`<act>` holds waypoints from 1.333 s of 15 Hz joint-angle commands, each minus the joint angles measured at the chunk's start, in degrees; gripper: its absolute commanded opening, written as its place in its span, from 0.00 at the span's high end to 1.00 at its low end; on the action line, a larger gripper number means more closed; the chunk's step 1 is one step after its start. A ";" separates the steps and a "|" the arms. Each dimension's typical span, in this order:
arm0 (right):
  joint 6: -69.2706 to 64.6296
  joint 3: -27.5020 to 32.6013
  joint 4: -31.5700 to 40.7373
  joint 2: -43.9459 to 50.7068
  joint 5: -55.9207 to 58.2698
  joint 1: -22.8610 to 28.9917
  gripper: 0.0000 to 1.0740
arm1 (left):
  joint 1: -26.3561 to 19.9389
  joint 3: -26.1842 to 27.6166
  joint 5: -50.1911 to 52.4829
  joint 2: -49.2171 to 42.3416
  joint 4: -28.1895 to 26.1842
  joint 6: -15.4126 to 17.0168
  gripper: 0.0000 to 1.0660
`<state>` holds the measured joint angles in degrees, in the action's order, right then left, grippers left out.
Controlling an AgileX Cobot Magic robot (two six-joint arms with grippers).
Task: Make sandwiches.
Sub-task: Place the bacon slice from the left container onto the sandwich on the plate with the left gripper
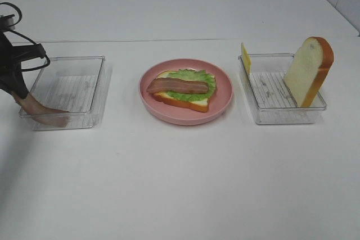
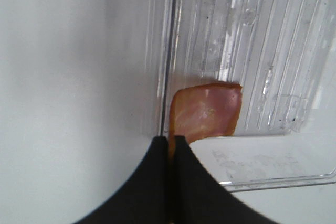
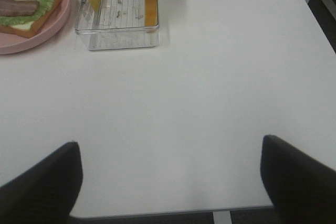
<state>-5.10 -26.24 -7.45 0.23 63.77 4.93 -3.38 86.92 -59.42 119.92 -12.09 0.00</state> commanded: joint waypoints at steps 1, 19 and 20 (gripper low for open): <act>0.34 0.00 0.11 1.60 -0.11 -0.23 0.16 | 0.11 0.86 -1.95 -0.80 -0.46 0.57 1.00; 0.23 0.00 0.11 1.60 -0.11 -0.23 0.16 | 16.84 19.88 3.50 -7.85 -13.24 0.74 1.00; 0.23 0.00 0.11 1.60 -0.11 -0.23 0.16 | 17.53 19.88 4.58 -7.85 -14.44 0.74 1.00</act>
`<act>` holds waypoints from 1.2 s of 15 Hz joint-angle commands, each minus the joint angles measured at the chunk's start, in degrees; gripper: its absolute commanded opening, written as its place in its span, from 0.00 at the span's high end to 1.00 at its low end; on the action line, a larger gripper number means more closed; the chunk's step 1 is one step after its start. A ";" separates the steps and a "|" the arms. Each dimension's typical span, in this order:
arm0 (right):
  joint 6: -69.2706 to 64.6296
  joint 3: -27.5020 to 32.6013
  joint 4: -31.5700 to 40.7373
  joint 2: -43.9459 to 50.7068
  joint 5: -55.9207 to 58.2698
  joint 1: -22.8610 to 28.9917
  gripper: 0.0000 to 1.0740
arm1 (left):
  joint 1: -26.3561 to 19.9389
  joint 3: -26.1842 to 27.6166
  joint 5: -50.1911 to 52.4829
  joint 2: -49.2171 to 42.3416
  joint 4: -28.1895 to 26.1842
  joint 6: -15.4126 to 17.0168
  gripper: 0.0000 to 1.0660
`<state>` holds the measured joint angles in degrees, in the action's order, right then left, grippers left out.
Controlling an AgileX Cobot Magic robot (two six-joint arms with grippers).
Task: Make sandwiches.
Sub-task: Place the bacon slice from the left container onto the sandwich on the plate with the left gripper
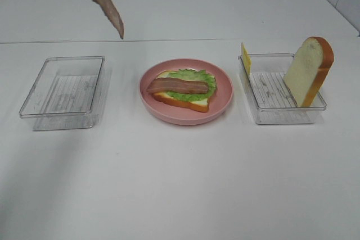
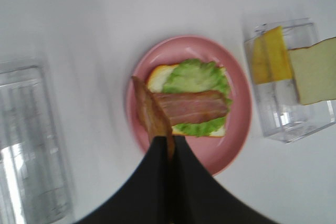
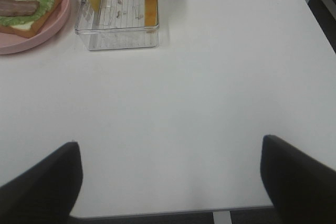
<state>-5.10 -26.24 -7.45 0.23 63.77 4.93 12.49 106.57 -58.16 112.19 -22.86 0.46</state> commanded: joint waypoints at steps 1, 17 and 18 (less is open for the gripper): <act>0.23 0.00 0.11 1.60 -0.11 -0.23 0.16 | 2.86 0.23 5.44 -0.11 -6.02 0.17 1.00; 0.17 0.00 0.06 1.60 -0.11 -0.23 0.16 | 13.29 0.40 20.17 18.16 -33.29 -3.32 1.00; 0.17 0.00 0.06 1.60 -0.11 -0.23 0.16 | 13.29 1.03 20.11 20.40 -38.96 -6.42 1.00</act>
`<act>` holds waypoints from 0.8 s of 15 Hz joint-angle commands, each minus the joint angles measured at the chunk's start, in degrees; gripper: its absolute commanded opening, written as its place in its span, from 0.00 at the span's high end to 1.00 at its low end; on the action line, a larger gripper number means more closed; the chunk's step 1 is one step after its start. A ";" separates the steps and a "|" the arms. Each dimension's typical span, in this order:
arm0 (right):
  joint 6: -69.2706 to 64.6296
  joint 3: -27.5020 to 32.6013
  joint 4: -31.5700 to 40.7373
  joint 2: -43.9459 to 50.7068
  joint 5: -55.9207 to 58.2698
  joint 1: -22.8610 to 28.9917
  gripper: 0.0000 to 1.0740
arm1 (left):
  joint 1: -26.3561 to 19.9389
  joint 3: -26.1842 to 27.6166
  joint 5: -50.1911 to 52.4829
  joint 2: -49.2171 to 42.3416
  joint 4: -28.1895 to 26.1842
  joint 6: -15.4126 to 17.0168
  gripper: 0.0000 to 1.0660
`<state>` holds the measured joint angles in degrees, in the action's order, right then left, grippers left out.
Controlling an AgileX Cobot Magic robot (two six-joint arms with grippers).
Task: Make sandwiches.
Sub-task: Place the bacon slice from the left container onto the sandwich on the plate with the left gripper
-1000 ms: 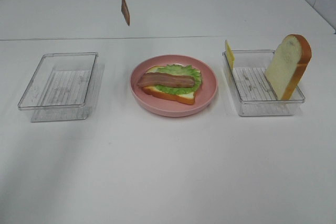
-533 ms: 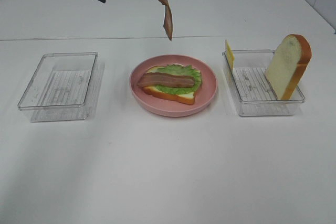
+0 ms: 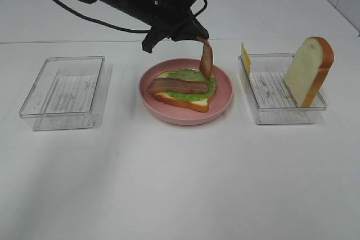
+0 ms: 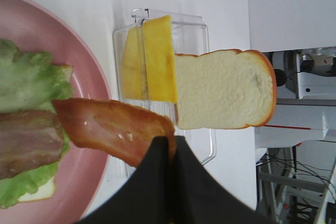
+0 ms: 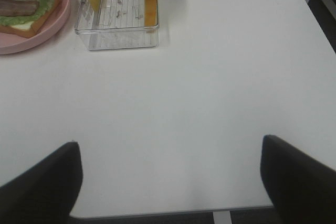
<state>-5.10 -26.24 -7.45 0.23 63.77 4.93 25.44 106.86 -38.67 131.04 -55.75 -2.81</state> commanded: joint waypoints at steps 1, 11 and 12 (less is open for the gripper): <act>0.17 0.00 0.06 1.60 -0.11 -0.23 0.16 | 0.34 0.97 0.74 2.64 -9.74 -5.16 1.00; 0.17 0.00 0.06 1.60 -0.11 -0.23 0.16 | 0.23 0.97 0.00 4.64 1.66 1.43 1.00; 0.17 0.00 0.06 1.60 -0.11 -0.23 0.16 | 0.23 0.97 -1.38 4.64 6.19 4.07 1.00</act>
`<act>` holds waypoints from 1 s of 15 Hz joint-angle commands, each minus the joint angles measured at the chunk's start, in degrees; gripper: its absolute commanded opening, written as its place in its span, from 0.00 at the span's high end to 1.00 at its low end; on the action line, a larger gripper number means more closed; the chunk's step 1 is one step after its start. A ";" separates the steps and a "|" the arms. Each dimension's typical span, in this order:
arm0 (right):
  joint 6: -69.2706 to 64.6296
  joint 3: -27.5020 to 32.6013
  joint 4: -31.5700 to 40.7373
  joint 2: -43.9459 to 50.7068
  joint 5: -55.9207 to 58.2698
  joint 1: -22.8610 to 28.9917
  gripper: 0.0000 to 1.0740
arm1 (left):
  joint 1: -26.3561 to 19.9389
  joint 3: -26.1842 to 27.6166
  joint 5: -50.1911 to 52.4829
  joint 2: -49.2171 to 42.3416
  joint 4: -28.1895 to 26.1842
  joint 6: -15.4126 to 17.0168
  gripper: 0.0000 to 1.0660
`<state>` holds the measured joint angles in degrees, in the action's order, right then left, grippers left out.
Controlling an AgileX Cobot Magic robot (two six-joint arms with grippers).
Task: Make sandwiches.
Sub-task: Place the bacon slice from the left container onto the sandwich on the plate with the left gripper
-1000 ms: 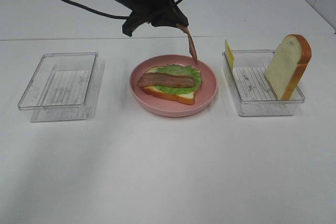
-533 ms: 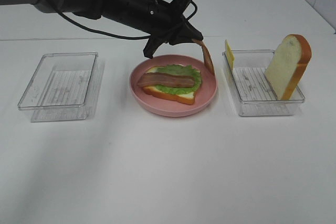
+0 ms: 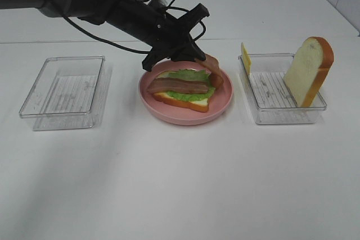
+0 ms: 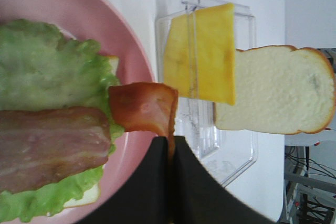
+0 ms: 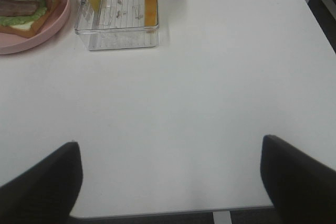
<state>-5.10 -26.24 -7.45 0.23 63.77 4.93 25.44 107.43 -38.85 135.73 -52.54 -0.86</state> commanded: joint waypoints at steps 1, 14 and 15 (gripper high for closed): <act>0.17 0.00 0.06 1.60 -0.11 -0.23 0.16 | 0.23 0.40 -1.60 -0.11 3.72 2.52 1.00; 0.17 0.00 0.06 1.60 -0.11 -0.23 0.16 | 0.29 1.20 -4.47 -0.46 25.67 14.27 1.00; 0.17 0.00 0.06 1.60 -0.11 -0.23 0.16 | 0.34 1.20 -2.69 -0.40 25.67 14.27 1.00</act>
<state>-5.10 -26.24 -7.45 0.23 63.77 4.93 25.44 108.29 -42.40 135.73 -27.04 12.89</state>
